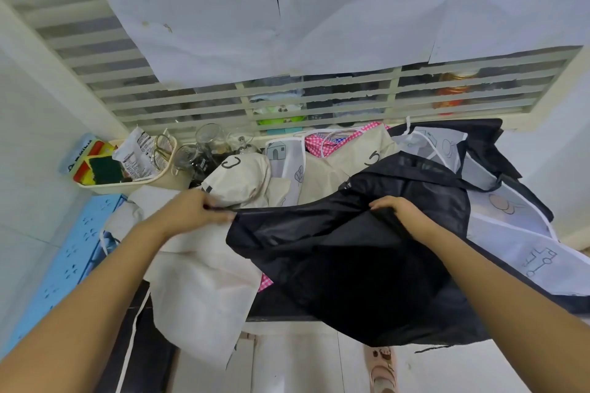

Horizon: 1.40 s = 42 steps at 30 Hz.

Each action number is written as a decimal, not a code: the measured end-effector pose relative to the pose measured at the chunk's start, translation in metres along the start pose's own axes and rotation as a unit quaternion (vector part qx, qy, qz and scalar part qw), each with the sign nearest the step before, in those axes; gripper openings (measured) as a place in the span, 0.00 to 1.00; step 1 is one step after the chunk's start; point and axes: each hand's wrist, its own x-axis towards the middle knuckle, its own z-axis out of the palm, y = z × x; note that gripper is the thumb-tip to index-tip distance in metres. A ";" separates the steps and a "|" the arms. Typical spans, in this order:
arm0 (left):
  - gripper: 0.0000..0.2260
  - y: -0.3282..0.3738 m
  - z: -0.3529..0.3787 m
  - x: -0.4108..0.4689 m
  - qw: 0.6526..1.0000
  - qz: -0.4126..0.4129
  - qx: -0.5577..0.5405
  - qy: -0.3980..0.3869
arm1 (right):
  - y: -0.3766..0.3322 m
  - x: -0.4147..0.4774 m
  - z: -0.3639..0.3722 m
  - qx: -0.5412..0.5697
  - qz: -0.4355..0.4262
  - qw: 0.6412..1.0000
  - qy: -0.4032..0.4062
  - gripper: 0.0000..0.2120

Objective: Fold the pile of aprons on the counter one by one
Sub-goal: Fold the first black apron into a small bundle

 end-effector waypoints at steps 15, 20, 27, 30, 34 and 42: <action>0.31 0.108 -0.021 0.007 0.950 0.053 -0.144 0.272 | -0.046 0.009 -0.009 0.088 -0.021 0.994 0.062 0.17; 0.38 0.187 0.073 0.051 0.965 0.246 0.059 0.067 | -0.041 -0.002 -0.011 0.111 -0.046 0.993 0.018 0.29; 0.37 0.210 0.122 0.106 0.975 0.111 0.175 0.083 | 0.022 -0.029 -0.036 -0.042 0.014 0.984 0.173 0.31; 0.37 0.225 0.119 0.114 0.963 0.146 0.179 0.141 | 0.045 -0.043 -0.047 -0.062 0.084 0.961 0.255 0.30; 0.28 0.253 0.133 0.124 0.923 0.296 0.176 0.175 | 0.063 -0.048 -0.057 0.021 0.136 0.940 0.313 0.26; 0.15 0.273 0.149 0.147 0.947 0.268 0.072 0.163 | 0.076 -0.059 -0.055 -0.141 -0.068 0.968 0.195 0.32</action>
